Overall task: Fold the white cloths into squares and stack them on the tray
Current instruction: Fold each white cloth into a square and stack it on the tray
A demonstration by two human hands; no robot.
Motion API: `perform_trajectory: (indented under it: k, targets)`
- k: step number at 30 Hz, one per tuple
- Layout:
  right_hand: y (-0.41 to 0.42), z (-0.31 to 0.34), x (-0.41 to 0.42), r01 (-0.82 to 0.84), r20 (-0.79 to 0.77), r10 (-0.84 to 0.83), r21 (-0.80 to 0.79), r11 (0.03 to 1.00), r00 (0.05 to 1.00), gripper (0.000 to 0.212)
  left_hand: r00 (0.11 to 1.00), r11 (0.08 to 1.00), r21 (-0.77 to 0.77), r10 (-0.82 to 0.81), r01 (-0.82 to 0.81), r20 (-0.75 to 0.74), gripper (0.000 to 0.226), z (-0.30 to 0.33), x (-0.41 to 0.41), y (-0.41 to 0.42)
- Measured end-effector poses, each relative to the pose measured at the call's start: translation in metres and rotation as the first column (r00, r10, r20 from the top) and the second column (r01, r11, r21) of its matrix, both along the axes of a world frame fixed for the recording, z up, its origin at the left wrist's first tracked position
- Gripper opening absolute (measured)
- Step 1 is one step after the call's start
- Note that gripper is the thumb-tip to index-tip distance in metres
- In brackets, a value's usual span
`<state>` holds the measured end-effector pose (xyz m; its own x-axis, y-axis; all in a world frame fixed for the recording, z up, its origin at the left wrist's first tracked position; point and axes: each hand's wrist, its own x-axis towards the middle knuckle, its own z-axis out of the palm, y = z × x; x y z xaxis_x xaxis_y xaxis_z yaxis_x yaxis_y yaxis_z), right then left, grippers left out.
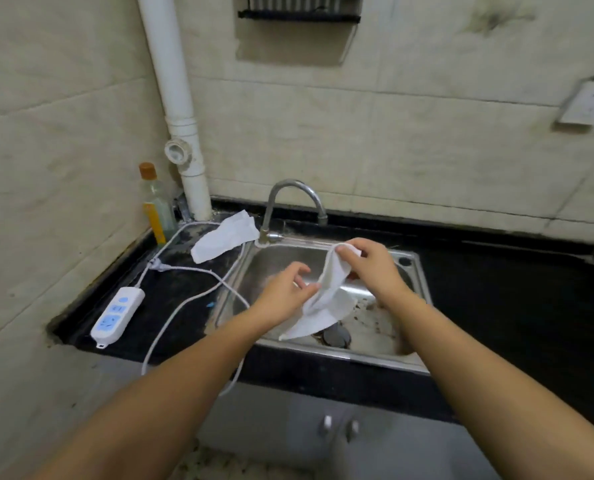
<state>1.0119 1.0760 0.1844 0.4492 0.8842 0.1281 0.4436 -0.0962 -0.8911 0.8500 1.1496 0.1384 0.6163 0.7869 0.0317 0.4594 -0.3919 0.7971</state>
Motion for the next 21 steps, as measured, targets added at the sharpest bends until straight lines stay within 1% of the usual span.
perform_trajectory:
  k: [1, 3, 5, 7, 8, 9, 13, 17, 21]
  targets:
    - [-0.016, 0.004, 0.011, 0.012, -0.024, -0.013, -0.002, 1.0, 1.0, 0.023, 0.999, 0.999, 0.019, -0.045, 0.045, 0.013, 0.039, 0.003, 0.019, -0.01]
    - [-0.046, 0.012, 0.032, 0.046, -0.012, -0.046, 0.009, 0.999, 0.999, 0.023, 0.989, 0.988, 0.062, -0.143, 0.141, 0.028, 0.042, 0.011, 0.056, -0.03]
    - [-0.074, 0.018, 0.056, 0.1, 0.017, -0.101, 0.03, 0.994, 0.995, 0.022, 0.969, 0.963, 0.108, -0.246, 0.245, -0.005, 0.033, 0.018, 0.092, -0.051]
    - [-0.101, 0.023, 0.083, 0.16, 0.021, -0.161, 0.038, 0.986, 0.987, 0.024, 0.945, 0.934, 0.142, -0.324, 0.328, -0.05, 0.018, 0.021, 0.126, -0.07]
    - [-0.114, 0.025, 0.098, 0.189, 0.018, -0.19, 0.038, 0.981, 0.982, 0.024, 0.936, 0.925, 0.145, -0.346, 0.351, -0.064, 0.014, 0.02, 0.143, -0.079]
    - [-0.127, 0.028, 0.112, 0.217, 0.017, -0.218, 0.041, 0.975, 0.976, 0.024, 0.931, 0.92, 0.143, -0.358, 0.365, -0.071, 0.016, 0.018, 0.159, -0.087]
    - [-0.177, 0.033, 0.181, 0.329, 0.031, -0.33, 0.035, 0.944, 0.943, 0.022, 0.94, 0.937, 0.081, -0.334, 0.339, -0.071, 0.023, 0.01, 0.223, -0.114]
    - [-0.221, 0.032, 0.264, 0.427, 0.025, -0.428, 0.016, 0.904, 0.904, 0.022, 0.955, 0.955, -0.033, -0.294, 0.295, 0.041, 0.025, 0.009, 0.286, -0.131]
    - [-0.259, 0.025, 0.353, 0.496, 0.024, -0.496, -0.01, 0.868, 0.868, 0.02, 0.972, 0.975, -0.03, -0.218, 0.221, 0.087, 0.024, 0.009, 0.358, -0.142]
